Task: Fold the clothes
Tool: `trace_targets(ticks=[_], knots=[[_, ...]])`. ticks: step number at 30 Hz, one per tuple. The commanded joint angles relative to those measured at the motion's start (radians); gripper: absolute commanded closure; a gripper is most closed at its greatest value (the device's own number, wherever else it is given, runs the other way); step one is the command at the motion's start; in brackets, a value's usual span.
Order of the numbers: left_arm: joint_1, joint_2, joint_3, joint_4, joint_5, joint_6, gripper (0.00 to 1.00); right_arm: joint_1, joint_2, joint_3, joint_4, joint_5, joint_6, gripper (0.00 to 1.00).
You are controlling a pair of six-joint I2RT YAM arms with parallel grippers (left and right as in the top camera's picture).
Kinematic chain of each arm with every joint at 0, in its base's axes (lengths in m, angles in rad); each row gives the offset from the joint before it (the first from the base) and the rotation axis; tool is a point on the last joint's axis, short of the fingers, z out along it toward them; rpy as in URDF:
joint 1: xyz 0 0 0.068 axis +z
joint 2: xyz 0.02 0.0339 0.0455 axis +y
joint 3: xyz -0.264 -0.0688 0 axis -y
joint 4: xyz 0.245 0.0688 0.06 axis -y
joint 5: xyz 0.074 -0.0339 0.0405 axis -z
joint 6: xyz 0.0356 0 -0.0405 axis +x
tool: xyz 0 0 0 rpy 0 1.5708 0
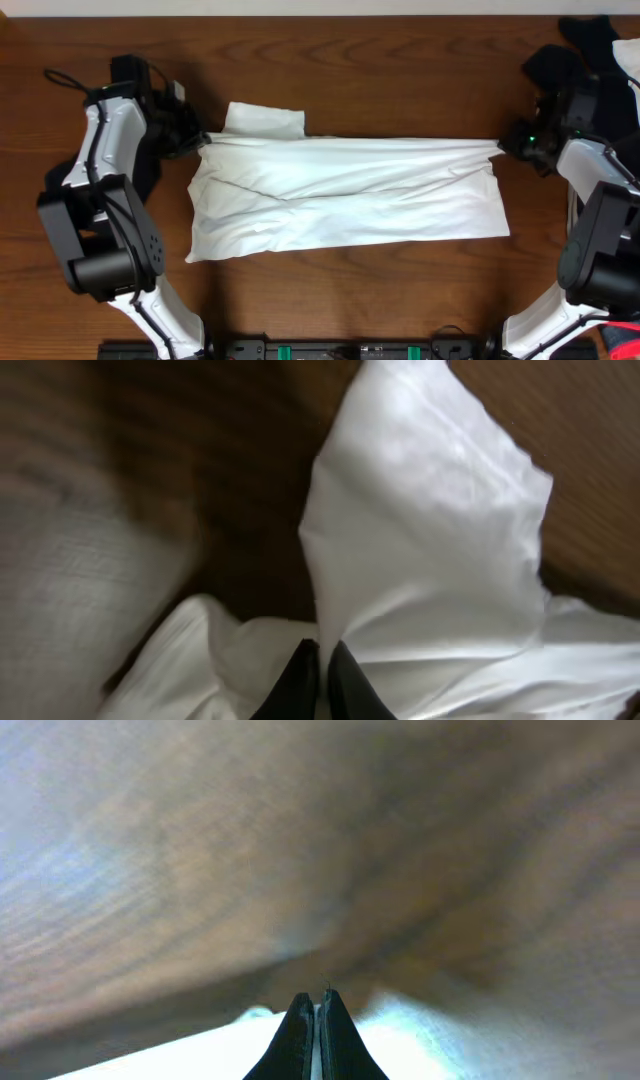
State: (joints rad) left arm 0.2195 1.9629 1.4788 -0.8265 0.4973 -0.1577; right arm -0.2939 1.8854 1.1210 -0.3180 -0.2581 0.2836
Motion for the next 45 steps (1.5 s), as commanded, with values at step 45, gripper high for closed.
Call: trace_targets(ticks=[45], knots=[[0.056,-0.147,-0.115,-0.548,-0.144,0.078,0.94,-0.054,-0.182,-0.004,-0.475,0.026,-0.076,0.99]])
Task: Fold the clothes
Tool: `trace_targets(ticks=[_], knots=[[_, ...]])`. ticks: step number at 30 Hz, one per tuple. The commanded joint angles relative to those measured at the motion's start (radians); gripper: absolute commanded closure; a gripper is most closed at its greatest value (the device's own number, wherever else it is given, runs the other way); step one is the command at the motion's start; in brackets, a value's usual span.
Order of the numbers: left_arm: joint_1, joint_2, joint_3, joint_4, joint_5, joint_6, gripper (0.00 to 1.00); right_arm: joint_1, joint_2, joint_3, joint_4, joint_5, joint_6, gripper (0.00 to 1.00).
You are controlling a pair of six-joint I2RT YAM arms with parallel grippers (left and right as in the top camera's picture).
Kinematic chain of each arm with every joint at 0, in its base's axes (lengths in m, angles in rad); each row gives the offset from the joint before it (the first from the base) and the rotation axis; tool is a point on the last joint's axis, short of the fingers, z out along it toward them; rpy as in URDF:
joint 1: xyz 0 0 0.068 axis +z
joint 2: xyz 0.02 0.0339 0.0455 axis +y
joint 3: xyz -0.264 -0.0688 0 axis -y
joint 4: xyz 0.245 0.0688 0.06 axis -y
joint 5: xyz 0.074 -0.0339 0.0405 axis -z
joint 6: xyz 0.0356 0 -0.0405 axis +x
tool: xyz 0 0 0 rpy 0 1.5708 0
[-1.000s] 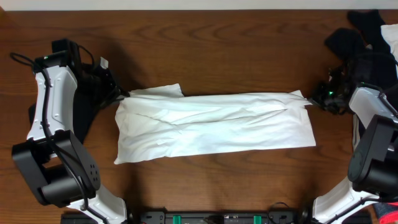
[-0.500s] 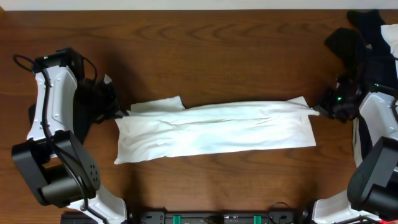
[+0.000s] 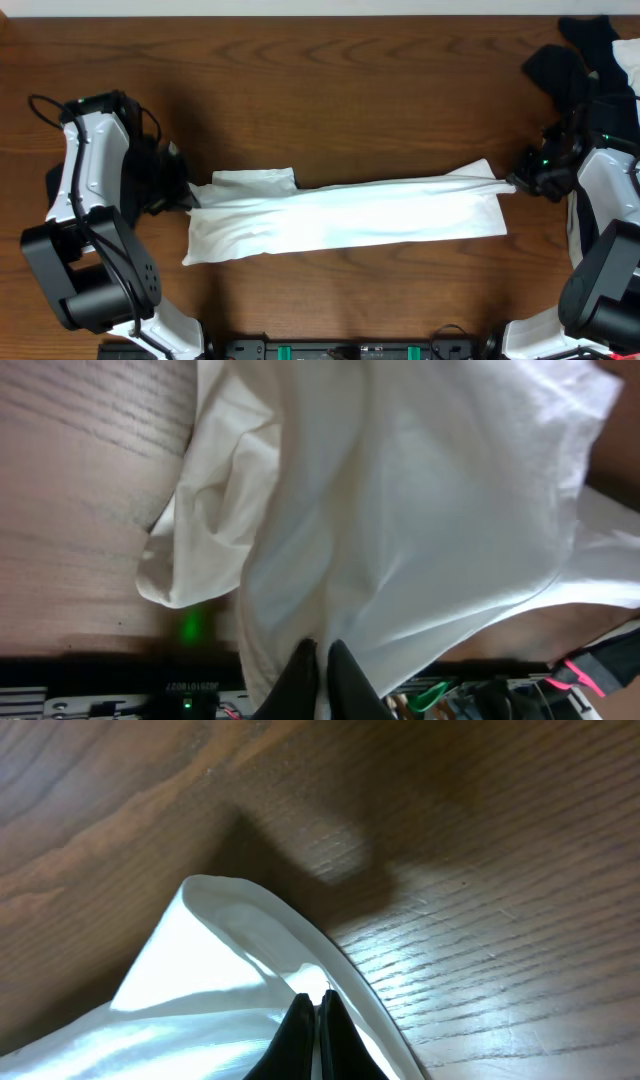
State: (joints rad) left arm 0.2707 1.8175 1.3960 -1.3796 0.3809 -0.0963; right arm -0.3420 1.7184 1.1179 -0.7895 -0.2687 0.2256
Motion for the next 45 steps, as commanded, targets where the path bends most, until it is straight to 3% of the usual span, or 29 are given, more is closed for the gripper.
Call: trace_targets(ticks=[1,12,21,35,39,45], knots=[[0.005,-0.002,-0.045,0.013,-0.027,0.016,0.94,-0.006,-0.014,-0.001,-0.005,0.037,-0.018,0.99],[0.005,-0.002,-0.069,0.004,-0.071,0.016,0.93,-0.006,-0.014,-0.002,-0.047,0.064,-0.018,0.98],[0.005,-0.002,-0.070,-0.007,-0.089,0.016,0.77,-0.006,-0.014,-0.002,-0.050,0.063,-0.018,0.92],[0.005,-0.002,-0.070,-0.010,-0.081,0.016,0.77,-0.006,-0.014,-0.002,-0.060,0.117,-0.018,0.87],[0.005,-0.002,-0.070,0.001,-0.076,0.017,0.77,-0.006,-0.014,-0.002,-0.052,0.194,0.024,0.79],[0.005,-0.002,-0.039,0.000,-0.076,0.017,0.77,-0.005,-0.014,-0.002,-0.045,0.183,0.028,0.79]])
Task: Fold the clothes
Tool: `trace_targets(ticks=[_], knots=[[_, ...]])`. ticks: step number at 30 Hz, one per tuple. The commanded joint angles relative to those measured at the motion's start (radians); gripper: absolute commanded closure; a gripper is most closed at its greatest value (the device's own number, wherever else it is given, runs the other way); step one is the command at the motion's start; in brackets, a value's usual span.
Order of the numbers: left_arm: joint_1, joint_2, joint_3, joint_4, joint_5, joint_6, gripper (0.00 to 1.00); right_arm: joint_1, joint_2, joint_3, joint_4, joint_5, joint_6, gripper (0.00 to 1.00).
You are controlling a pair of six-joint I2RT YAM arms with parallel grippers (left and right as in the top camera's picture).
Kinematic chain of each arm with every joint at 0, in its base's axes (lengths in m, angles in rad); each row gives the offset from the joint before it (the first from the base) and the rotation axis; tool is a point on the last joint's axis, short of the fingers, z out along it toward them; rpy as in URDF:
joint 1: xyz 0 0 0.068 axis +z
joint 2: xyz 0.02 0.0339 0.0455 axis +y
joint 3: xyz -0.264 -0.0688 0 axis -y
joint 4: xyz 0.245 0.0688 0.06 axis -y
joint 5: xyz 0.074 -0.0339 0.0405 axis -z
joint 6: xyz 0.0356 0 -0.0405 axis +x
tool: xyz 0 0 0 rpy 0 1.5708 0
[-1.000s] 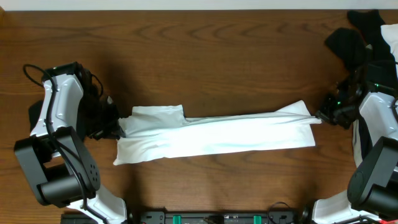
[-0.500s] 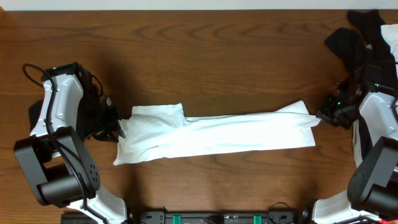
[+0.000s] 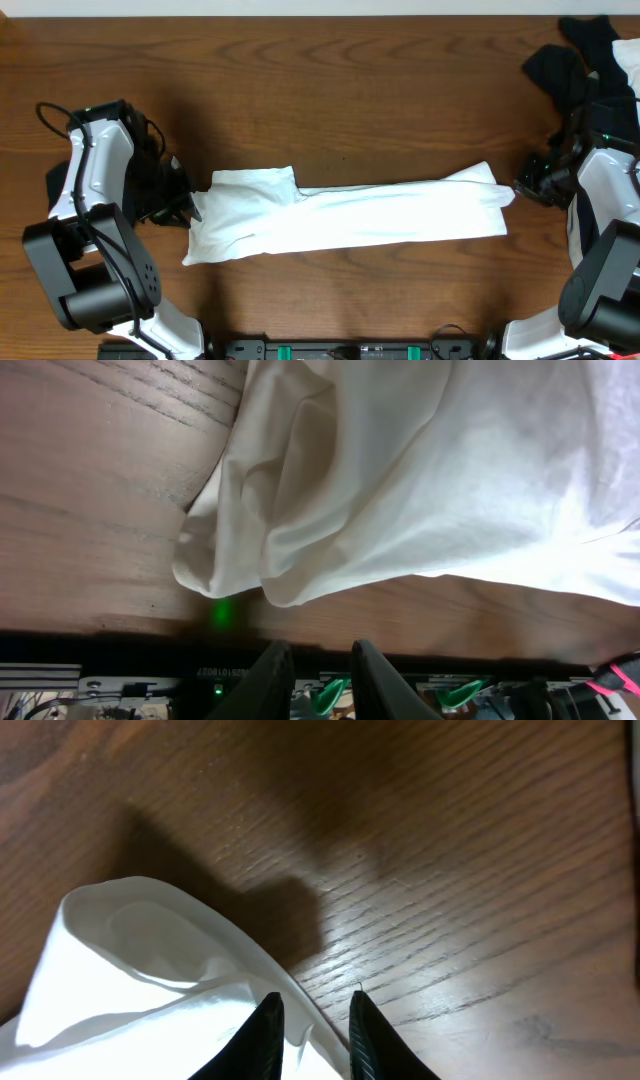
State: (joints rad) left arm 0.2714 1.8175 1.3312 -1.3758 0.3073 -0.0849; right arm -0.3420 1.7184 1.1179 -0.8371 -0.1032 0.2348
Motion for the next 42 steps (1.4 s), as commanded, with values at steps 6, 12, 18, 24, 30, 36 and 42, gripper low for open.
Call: trace_targets(ticks=[6,12,18,24,30,36,42], knots=[[0.002,-0.085,0.157,0.006,0.002,-0.002,0.77,-0.005,-0.015,-0.002,0.069,-0.314,-0.149,0.81],[-0.040,-0.208,0.180,0.108,0.055,0.031,0.78,0.007,-0.014,-0.002,0.091,-0.438,-0.208,0.91],[-0.123,-0.183,0.142,0.150,0.055,0.036,0.78,0.039,-0.014,-0.008,0.061,-0.312,-0.206,0.91],[-0.214,-0.106,0.067,0.193,0.055,0.035,0.78,0.085,-0.003,-0.014,0.065,-0.310,-0.206,0.91],[-0.285,-0.020,-0.003,0.200,0.055,0.035,0.78,0.122,0.053,-0.015,0.069,-0.250,-0.206,0.91],[-0.307,0.026,-0.125,0.247,0.045,0.035,0.77,0.127,0.144,-0.015,0.051,-0.238,-0.206,0.89],[-0.306,0.034,-0.284,0.408,-0.061,0.007,0.71,0.126,0.216,-0.015,0.039,-0.233,-0.206,0.90]])
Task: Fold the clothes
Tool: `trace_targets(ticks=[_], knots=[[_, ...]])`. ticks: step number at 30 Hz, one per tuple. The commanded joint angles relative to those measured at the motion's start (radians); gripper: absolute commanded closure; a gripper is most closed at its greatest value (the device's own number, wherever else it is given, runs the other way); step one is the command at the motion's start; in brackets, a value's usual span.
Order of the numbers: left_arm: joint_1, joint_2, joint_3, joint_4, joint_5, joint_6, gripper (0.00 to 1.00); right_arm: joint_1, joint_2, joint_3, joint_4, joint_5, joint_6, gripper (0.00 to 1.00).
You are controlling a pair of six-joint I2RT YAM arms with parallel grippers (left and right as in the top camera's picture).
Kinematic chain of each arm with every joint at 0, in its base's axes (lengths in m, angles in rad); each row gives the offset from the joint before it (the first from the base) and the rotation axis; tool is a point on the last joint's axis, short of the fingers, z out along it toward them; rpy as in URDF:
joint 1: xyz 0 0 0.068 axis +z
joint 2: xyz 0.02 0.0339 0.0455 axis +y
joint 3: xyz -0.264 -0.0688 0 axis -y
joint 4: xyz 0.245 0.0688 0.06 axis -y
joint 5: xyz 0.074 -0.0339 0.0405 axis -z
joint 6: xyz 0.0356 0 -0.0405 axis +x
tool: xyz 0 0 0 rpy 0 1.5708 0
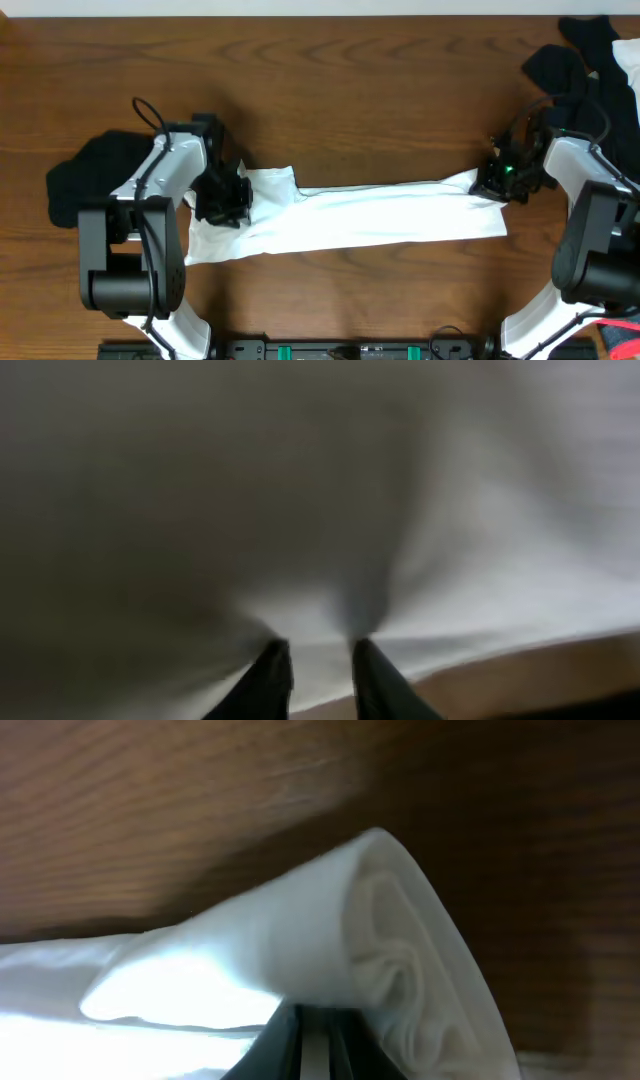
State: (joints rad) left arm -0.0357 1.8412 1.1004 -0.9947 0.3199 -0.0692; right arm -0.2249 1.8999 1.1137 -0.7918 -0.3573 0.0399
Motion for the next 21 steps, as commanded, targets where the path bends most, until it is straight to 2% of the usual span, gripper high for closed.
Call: trace_targets(ticks=[1,10,13,21], knots=[[0.002,0.010,-0.071,0.047,-0.082,-0.025,0.70,0.009,0.041,-0.011,-0.009,0.022,-0.011,0.90],[0.008,0.011,-0.123,0.164,-0.119,-0.072,0.68,0.008,0.060,-0.011,-0.038,0.124,0.012,0.90],[0.027,0.011,-0.122,0.185,-0.134,-0.091,0.63,0.008,0.060,-0.011,-0.047,0.164,0.034,0.90],[0.056,-0.025,-0.002,0.044,-0.066,-0.096,0.63,0.008,0.060,-0.011,-0.042,0.167,0.034,0.90]])
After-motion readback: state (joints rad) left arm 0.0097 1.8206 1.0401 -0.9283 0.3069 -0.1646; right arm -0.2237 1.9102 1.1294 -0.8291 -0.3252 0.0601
